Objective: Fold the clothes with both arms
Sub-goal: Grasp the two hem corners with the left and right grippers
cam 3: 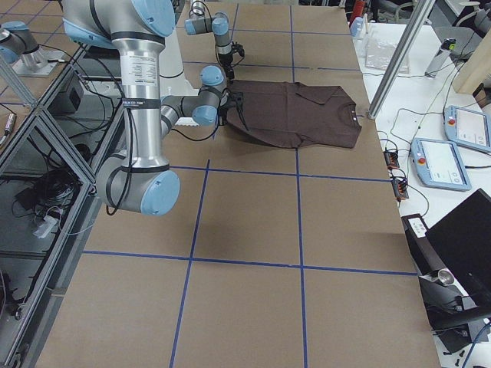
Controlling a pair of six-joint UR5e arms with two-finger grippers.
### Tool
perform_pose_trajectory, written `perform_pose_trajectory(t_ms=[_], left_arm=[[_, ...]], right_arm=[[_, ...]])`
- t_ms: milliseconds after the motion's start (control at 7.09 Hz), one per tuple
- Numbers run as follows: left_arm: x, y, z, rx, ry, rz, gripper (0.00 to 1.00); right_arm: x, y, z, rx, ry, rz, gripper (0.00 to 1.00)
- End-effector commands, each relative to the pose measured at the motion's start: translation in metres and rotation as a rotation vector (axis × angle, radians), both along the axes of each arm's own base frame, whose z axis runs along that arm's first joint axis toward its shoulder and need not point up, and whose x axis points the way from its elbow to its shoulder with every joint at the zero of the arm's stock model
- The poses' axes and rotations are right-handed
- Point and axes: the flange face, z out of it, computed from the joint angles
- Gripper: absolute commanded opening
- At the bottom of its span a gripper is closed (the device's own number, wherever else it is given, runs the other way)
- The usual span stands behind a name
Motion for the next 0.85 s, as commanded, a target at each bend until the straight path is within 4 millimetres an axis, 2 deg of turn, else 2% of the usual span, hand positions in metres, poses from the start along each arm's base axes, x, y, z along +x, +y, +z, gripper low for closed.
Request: perform_pose_trajectory(t_ms=[0,141,423,705], left_arm=[[-0.001,0.0,0.001,0.0,-0.002,0.0,0.19],[-0.001,0.0,0.0,0.0,0.0,0.0,0.03],[-0.003,0.0,-0.008,0.002,0.016,0.0,0.0],[-0.033,0.005,-0.044,0.006,0.012,0.012,0.0]], right_arm=[[0.002,-0.001,-0.002,0.001,-0.005,0.002,0.0],[0.002,-0.001,-0.002,0.001,-0.004,0.002,0.0],[0.003,-0.001,-0.001,-0.008,-0.006,-0.009,0.0],[0.015,-0.004,-0.006,-0.038,-0.025,-0.041,0.0]])
